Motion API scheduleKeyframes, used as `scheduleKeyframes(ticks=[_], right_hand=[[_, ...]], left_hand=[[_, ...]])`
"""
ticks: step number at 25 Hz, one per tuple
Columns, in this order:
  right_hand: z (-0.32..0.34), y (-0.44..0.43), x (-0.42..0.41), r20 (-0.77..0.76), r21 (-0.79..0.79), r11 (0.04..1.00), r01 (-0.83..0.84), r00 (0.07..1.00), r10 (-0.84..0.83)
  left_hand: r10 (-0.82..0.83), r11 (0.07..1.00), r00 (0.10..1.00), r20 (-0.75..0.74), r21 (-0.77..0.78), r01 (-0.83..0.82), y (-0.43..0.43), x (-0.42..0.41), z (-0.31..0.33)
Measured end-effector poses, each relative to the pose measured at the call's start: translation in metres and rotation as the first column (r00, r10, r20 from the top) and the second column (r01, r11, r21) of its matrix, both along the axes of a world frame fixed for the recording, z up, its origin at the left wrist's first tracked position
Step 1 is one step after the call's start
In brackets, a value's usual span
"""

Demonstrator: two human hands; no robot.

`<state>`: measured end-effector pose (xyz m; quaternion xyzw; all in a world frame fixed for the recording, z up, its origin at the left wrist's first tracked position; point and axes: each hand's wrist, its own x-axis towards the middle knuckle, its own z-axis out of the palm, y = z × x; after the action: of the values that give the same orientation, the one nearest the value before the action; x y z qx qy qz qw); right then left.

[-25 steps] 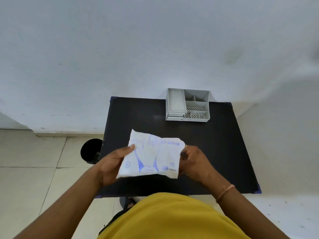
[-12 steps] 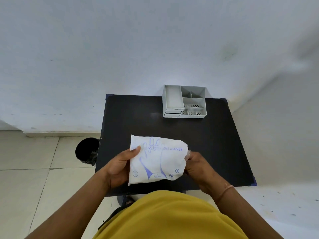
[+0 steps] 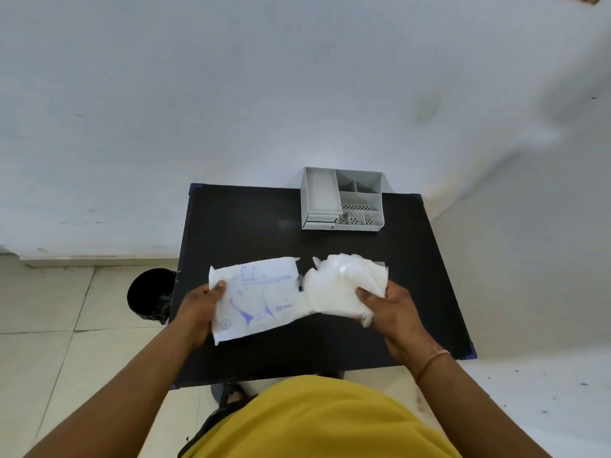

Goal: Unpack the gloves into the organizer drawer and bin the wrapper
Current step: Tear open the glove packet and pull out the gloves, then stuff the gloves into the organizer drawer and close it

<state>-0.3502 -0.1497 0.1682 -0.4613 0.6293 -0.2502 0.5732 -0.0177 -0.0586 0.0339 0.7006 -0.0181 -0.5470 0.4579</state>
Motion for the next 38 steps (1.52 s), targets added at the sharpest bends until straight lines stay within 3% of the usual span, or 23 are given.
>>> scheduleKeyframes(ticks=[2, 4, 6, 7, 8, 9, 10, 11, 12, 14, 16, 19, 22, 26, 28, 30, 33, 35, 38], right_hand=[[0.003, -0.008, -0.018, 0.062, 0.024, 1.000, 0.009, 0.998, -0.010], [0.005, -0.014, -0.027, 0.152, 0.067, 0.998, 0.019, 0.988, -0.029], [0.007, -0.018, -0.034, 0.304, 0.120, 0.992, 0.034, 0.950, -0.070], [0.008, -0.019, -0.038, 0.411, 0.159, 0.987, 0.039, 0.906, -0.102], [0.008, -0.018, -0.043, 0.526, 0.205, 0.978, 0.041, 0.838, -0.145], [0.008, -0.017, -0.047, 0.625, 0.258, 0.965, 0.042, 0.755, -0.200], [0.009, -0.015, -0.049, 0.690, 0.318, 0.947, 0.038, 0.675, -0.259], [0.007, -0.011, -0.049, 0.716, 0.371, 0.928, 0.032, 0.627, -0.308], [0.002, -0.006, -0.047, 0.705, 0.415, 0.909, 0.029, 0.621, -0.341], [-0.012, 0.005, -0.045, 0.633, 0.469, 0.882, 0.035, 0.683, -0.364], [-0.022, 0.010, -0.048, 0.564, 0.486, 0.873, 0.051, 0.745, -0.357], [-0.022, 0.005, -0.061, 0.570, 0.447, 0.894, 0.025, 0.762, -0.306], [-0.020, -0.013, -0.078, 0.582, 0.400, 0.913, -0.078, 0.791, -0.188], [-0.019, -0.046, -0.101, 0.701, 0.513, 0.831, -0.215, 0.664, -0.260], [-0.023, -0.056, -0.108, 0.685, 0.488, 0.845, -0.219, 0.696, -0.215], [-0.030, -0.063, -0.114, 0.666, 0.414, 0.884, -0.216, 0.734, -0.133], [-0.034, -0.071, -0.121, 0.738, 0.413, 0.878, -0.241, 0.654, -0.167], [-0.032, -0.075, -0.123, 0.762, 0.441, 0.857, -0.265, 0.615, -0.202], [-0.034, -0.078, -0.117, 0.775, 0.399, 0.858, -0.324, 0.620, -0.126]], left_hand=[[-0.050, 0.997, 0.999, 0.020, 0.052, 0.049, -0.006, 0.005, -0.013], [-0.246, 0.957, 0.950, 0.194, 0.203, 0.207, -0.008, 0.000, -0.019], [-0.440, 0.885, 0.753, 0.490, 0.379, 0.271, -0.008, -0.015, -0.015], [-0.450, 0.890, 0.677, 0.583, 0.353, 0.288, -0.009, -0.025, -0.007], [-0.432, 0.902, 0.679, 0.593, 0.278, 0.331, -0.010, -0.037, 0.002], [-0.408, 0.912, 0.776, 0.481, 0.169, 0.375, -0.013, -0.051, 0.011], [-0.391, 0.919, 0.891, 0.230, 0.052, 0.390, -0.017, -0.068, 0.021], [-0.393, 0.919, 0.917, -0.072, -0.062, 0.389, -0.020, -0.086, 0.032], [-0.387, 0.922, 0.874, -0.295, -0.158, 0.354, -0.023, -0.103, 0.041], [-0.383, 0.918, 0.783, -0.489, -0.293, 0.266, -0.035, -0.136, 0.059], [-0.426, 0.893, 0.764, -0.484, -0.361, 0.269, -0.048, -0.161, 0.075], [-0.467, 0.870, 0.860, -0.206, -0.279, 0.405, -0.059, -0.174, 0.089], [-0.442, 0.878, 0.897, 0.026, -0.194, 0.438, -0.064, -0.177, 0.097], [-0.394, 0.876, 0.855, 0.337, -0.143, 0.460, -0.072, -0.200, 0.124], [-0.435, 0.848, 0.855, 0.282, -0.191, 0.495, -0.072, -0.209, 0.138], [-0.464, 0.822, 0.877, 0.124, -0.308, 0.479, -0.070, -0.210, 0.150], [-0.398, 0.826, 0.899, -0.182, -0.499, 0.264, -0.071, -0.204, 0.160], [-0.308, 0.863, 0.929, -0.204, -0.472, 0.182, -0.070, -0.208, 0.158], [-0.373, 0.873, 0.913, -0.162, -0.394, 0.287, -0.066, -0.226, 0.149]])
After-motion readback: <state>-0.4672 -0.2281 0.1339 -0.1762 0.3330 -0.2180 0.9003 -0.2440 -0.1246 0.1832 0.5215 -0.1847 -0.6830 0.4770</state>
